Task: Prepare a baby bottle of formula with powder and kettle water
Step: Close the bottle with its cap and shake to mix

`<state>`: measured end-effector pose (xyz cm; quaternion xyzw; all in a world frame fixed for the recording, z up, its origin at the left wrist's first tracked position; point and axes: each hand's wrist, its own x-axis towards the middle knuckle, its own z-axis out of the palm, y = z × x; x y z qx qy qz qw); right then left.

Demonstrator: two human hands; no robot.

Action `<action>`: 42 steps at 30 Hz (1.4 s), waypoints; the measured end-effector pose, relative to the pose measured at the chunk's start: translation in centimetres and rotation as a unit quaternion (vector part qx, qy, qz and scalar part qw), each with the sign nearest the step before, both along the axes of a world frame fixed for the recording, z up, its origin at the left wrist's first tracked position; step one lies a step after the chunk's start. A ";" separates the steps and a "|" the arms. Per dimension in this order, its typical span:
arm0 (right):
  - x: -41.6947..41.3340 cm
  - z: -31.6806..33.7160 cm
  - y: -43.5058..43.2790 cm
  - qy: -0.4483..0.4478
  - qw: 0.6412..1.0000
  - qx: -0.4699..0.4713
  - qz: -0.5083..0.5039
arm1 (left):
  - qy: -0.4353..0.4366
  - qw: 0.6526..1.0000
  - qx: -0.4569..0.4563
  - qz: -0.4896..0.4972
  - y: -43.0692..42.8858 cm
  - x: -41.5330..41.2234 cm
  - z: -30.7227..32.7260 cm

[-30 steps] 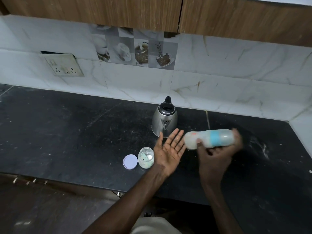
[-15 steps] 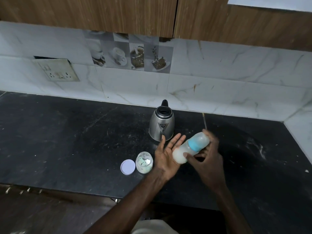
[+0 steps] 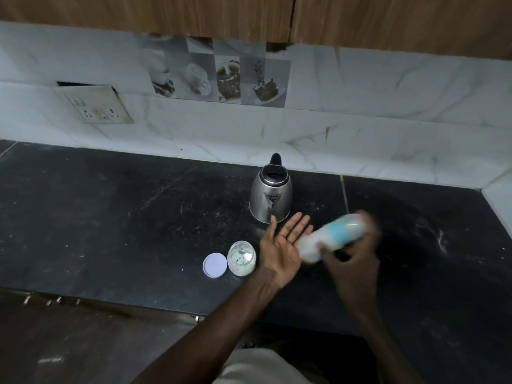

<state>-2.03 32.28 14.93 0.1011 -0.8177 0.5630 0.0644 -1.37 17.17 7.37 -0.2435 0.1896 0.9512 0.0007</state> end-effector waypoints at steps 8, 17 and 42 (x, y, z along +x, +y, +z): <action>1.0 -2.5 -1.5 -0.051 0.997 -0.017 0.049 | 0.021 0.999 0.039 -0.023 1.3 -0.8 0.1; -2.3 1.6 -0.4 0.014 0.996 -0.081 -0.028 | -0.001 1.000 -0.011 -0.009 -0.2 -1.5 0.9; -3.4 -1.6 0.7 -0.111 0.987 0.041 0.112 | 0.138 0.844 -0.454 -0.248 -2.6 -1.1 0.1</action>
